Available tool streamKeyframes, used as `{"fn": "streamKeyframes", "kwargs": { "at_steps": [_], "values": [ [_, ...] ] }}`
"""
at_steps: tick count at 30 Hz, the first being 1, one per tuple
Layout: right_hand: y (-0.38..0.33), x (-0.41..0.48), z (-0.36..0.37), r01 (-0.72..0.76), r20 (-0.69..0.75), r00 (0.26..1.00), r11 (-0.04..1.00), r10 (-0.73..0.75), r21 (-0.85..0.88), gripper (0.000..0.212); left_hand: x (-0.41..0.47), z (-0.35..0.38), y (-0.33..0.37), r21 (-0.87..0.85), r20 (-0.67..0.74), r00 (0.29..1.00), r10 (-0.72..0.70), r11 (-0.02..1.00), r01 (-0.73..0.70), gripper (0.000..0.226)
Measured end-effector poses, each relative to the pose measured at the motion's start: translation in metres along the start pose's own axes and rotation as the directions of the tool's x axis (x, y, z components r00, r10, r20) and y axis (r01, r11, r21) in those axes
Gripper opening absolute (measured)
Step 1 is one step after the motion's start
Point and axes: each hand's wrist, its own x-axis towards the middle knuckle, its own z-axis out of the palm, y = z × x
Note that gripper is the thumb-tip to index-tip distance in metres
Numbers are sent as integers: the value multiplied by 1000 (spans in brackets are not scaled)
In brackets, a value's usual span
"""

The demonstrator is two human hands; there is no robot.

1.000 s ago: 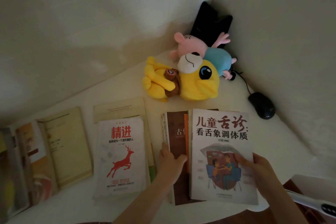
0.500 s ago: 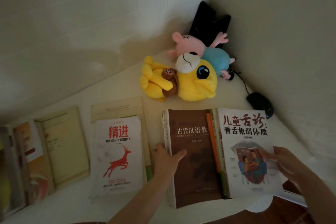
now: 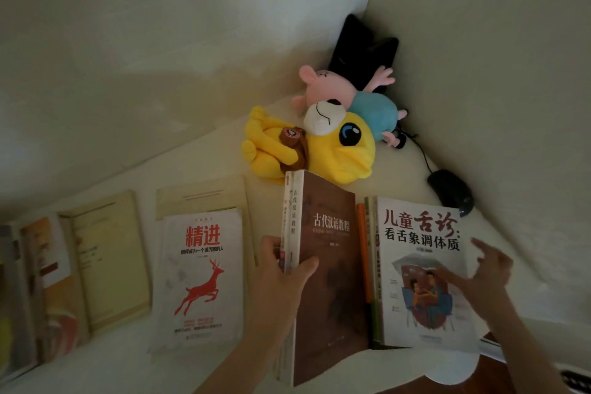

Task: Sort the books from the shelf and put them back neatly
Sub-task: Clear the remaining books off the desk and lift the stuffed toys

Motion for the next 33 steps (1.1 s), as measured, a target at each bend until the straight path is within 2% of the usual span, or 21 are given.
{"fn": "streamKeyframes", "kwargs": {
  "at_steps": [1,2,4,6,8,9,11,13,15,18,20,22,24,27,31,33],
  "values": [
    [-12,-8,7,107,-76,992,993,-103,41,82,-1,-5,4,9,-21,1000,15,1000,-15,35],
    [-28,-18,14,200,-79,979,970,-190,139,75,-3,-10,8,5,-35,999,37,999,-37,33],
    [-66,-41,35,241,129,938,872,-321,425,77,-7,-22,20,-27,-42,995,91,995,-93,30],
    [-91,-51,62,157,366,821,789,-439,595,101,-9,-34,31,-81,-28,988,153,985,-155,30],
    [-104,-52,81,-16,522,721,741,-456,671,125,-10,-46,40,-129,14,976,216,969,-212,35],
    [-109,-50,84,-89,574,668,714,-474,694,127,-10,-52,43,-145,42,968,246,960,-238,38],
    [-119,-47,80,-119,610,593,692,-526,712,123,-14,-61,46,-183,96,950,299,943,-278,46],
    [-129,-48,70,-84,594,582,685,-556,723,126,-19,-70,46,-232,103,929,355,917,-325,52],
    [-134,-52,62,-50,540,614,654,-576,755,131,-21,-77,45,-281,68,917,393,889,-361,51],
    [-139,-68,52,135,346,689,581,-637,802,134,-19,-93,50,-405,-4,925,380,845,-349,47],
    [-144,-82,42,214,234,713,523,-661,825,121,-16,-104,59,-478,-60,936,346,813,-331,47],
    [-161,-97,29,271,195,724,532,-662,802,104,-14,-115,67,-519,-108,938,330,786,-337,59],
    [-177,-107,20,329,200,706,565,-679,757,86,-14,-126,76,-461,-118,911,395,791,-403,73],
    [-203,-121,7,367,207,675,565,-708,739,63,-22,-142,88,-241,-134,825,549,790,-564,65],
    [-236,-148,-16,429,122,635,480,-762,765,62,-44,-168,108,-154,-192,785,588,772,-616,48],
    [-255,-166,-30,474,73,595,423,-800,772,63,-61,-186,121,-135,-247,733,634,726,-674,47]
  ]
}}
